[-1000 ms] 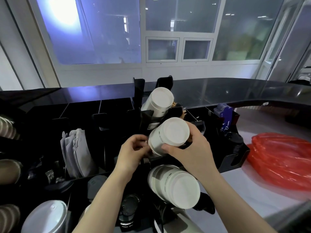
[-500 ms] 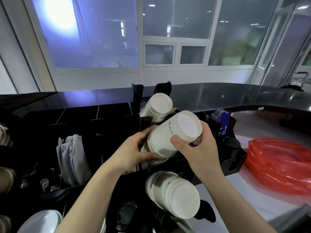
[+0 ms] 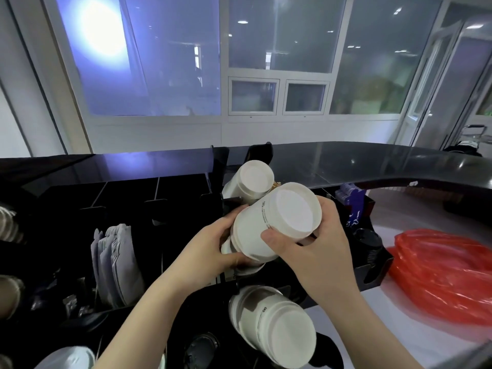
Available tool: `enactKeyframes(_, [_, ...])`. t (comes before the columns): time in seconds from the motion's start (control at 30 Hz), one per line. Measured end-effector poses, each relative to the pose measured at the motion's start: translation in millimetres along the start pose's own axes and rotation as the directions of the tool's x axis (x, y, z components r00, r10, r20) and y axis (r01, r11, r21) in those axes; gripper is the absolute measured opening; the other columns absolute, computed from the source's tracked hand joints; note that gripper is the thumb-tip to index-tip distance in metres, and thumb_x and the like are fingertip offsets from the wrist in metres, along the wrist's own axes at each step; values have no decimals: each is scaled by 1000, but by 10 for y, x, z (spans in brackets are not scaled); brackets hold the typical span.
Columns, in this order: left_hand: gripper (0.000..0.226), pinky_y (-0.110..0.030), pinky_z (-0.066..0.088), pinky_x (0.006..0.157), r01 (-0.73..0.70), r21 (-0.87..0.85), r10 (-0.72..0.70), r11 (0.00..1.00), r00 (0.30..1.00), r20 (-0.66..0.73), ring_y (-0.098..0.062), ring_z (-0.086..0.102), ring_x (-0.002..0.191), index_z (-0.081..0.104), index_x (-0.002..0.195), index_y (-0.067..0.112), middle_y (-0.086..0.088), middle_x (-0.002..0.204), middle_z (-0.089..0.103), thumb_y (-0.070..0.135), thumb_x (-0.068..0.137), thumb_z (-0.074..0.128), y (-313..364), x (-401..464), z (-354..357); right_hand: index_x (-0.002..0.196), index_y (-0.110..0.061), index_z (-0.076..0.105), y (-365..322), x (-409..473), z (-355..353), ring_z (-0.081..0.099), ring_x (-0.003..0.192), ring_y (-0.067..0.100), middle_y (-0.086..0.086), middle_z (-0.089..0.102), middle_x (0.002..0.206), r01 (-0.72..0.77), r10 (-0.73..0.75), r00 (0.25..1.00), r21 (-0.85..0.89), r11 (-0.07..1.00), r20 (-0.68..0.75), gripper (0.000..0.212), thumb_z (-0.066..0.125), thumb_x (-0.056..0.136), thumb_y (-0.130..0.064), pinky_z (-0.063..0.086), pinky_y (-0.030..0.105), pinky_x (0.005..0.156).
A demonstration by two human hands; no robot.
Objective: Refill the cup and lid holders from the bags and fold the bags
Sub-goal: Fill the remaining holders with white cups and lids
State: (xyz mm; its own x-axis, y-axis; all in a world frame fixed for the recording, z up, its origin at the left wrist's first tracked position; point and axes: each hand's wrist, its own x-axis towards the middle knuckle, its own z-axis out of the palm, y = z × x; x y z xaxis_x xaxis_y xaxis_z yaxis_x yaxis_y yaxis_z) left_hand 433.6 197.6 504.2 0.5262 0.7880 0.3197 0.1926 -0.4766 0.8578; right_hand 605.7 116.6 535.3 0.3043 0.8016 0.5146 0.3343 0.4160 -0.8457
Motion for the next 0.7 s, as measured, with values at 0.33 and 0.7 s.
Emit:
enactKeyframes(0.33, [64, -24, 33, 111, -79, -220, 118, 972, 979, 167, -10, 38, 137, 32, 146, 18, 12, 146, 45, -3, 90, 54, 379, -117, -60, 111, -48, 51, -245, 124, -223, 61, 102, 1, -25, 62, 110, 78, -79, 997, 98, 992, 3, 57, 72, 59, -59, 53, 21, 74])
enactKeyframes(0.7, [56, -36, 52, 89, -292, -366, 140, 884, 911, -389, -14, 59, 110, 48, 127, 42, 8, 124, 59, 68, 78, 55, 725, -11, 65, 113, -35, 56, -496, 251, -91, 67, 101, 11, -10, 68, 107, -95, 58, 995, 576, 812, 83, 57, 81, 62, -37, 58, 36, 72])
